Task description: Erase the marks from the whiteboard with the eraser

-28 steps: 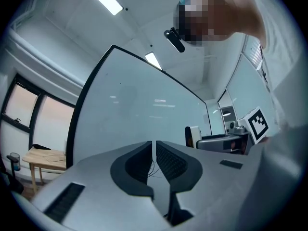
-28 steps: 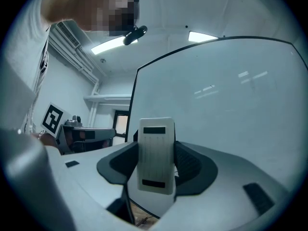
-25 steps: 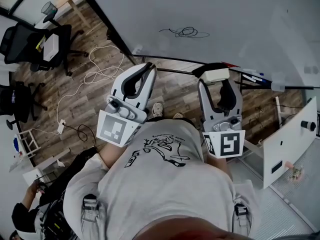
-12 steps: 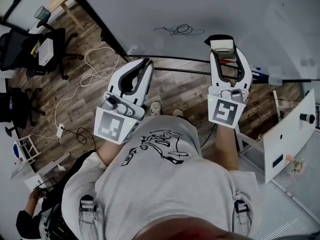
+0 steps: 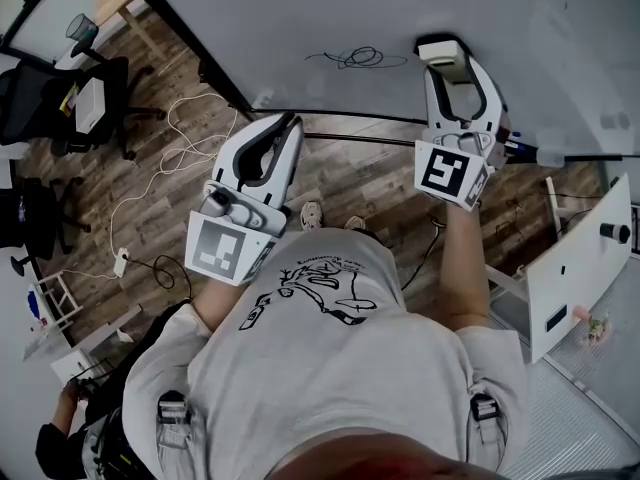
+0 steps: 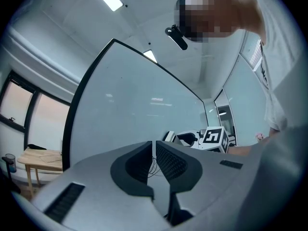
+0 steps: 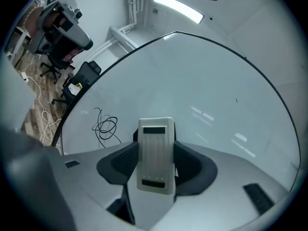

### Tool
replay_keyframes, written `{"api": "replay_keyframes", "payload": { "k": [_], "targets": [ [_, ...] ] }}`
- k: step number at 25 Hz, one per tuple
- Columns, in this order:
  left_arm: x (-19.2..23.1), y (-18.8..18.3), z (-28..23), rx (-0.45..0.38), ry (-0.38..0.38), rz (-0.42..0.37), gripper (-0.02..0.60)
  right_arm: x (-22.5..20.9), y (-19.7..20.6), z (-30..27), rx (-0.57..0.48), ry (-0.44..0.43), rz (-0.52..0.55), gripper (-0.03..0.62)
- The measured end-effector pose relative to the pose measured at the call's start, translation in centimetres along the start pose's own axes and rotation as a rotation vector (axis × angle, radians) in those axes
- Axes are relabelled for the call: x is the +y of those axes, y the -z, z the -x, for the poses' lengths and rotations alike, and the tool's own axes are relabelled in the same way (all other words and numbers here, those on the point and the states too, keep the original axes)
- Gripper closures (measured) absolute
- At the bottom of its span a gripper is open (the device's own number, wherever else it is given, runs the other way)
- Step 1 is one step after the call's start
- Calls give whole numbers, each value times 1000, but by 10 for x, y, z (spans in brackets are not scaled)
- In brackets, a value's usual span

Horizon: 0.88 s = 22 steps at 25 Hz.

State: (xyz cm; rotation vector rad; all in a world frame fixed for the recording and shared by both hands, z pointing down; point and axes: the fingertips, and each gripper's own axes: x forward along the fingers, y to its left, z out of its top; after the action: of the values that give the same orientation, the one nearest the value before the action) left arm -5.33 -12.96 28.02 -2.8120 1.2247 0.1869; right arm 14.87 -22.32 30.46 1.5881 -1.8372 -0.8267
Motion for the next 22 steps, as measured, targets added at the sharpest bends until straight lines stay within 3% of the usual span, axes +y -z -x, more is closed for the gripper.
{"api": "replay_keyframes", "payload": {
  "k": [12, 22],
  "targets": [
    [8, 5, -1, 8, -14, 7, 543, 10, 3, -5, -10, 35, 93, 356],
    [10, 2, -5, -3, -15, 17, 543, 34, 9, -10, -12, 16, 156, 356]
  ]
}}
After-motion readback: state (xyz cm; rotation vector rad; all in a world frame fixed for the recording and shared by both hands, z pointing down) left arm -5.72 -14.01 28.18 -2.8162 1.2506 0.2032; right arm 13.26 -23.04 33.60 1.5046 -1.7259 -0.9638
